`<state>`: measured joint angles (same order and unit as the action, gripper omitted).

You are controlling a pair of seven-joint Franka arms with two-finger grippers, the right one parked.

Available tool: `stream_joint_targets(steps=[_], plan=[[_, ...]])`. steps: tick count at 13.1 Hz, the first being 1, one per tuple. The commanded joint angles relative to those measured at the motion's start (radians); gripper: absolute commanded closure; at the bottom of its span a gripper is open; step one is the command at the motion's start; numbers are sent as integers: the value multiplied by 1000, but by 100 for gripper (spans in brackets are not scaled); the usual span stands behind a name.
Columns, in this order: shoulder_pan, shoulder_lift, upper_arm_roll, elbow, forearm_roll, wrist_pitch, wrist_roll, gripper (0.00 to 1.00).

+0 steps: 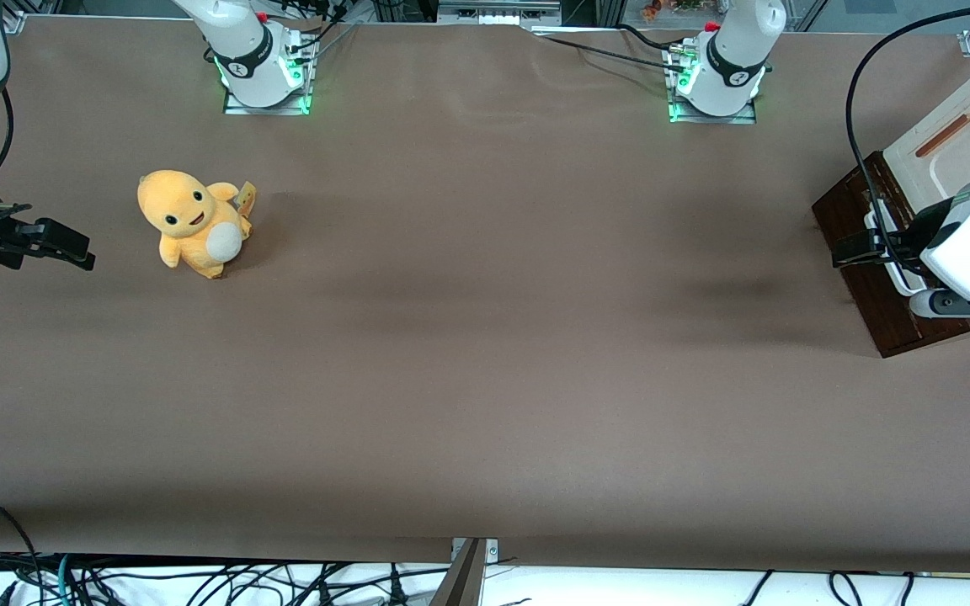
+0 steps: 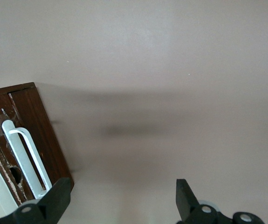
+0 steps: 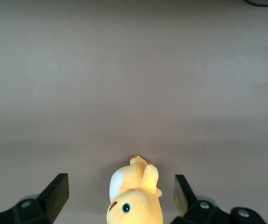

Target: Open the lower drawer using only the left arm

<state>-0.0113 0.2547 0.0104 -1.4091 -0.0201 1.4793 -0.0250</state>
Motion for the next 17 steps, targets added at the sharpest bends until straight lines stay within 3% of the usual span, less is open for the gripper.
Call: stream_joint_targets(steps=[1,17], plan=[[2,-3,2,2,-11,-13,22,0],[-3,12,2,2,-6,-14,5,0]])
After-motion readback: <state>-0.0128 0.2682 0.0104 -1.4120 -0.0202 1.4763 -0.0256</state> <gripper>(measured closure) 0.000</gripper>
